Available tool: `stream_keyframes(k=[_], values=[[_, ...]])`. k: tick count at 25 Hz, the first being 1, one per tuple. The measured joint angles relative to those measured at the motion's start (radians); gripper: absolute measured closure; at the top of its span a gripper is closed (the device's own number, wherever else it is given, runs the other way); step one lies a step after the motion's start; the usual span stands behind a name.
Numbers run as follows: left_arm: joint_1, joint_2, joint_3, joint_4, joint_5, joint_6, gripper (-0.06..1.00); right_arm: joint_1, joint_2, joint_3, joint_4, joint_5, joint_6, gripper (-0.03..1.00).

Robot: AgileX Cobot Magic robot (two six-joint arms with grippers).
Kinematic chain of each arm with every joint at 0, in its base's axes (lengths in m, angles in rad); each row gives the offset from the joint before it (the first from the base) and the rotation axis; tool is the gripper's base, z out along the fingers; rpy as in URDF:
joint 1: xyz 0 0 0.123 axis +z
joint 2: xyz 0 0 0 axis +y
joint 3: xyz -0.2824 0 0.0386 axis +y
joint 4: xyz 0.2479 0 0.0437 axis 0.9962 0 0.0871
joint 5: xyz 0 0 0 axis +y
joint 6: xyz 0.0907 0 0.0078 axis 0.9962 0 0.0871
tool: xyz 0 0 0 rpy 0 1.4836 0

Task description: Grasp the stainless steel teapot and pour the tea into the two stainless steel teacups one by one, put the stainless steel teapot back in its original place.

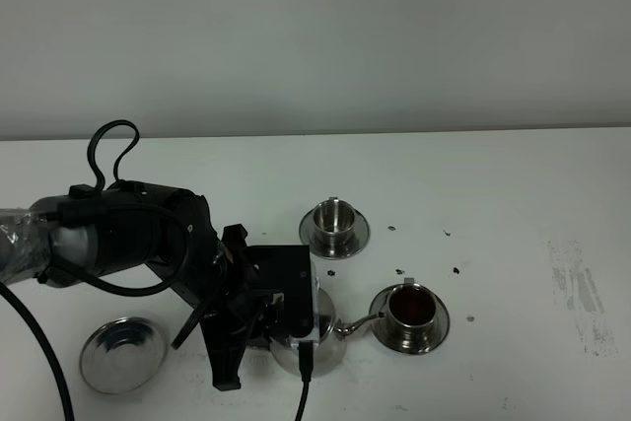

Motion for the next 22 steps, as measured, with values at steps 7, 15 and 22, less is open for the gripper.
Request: stream_keyframes(k=[7,15,22], values=[[0.004,-0.036,0.000,0.008,0.000,0.000,0.74,0.000,0.000,0.000,0.000,0.000,0.000,0.73],[0.096,-0.096,-0.068,0.121,0.035,-0.049,0.74,0.000,0.000,0.000,0.000,0.000,0.000,0.73],[0.175,-0.070,-0.272,0.221,0.105,-0.085,0.74,0.000,0.000,0.000,0.000,0.000,0.000,0.73]])
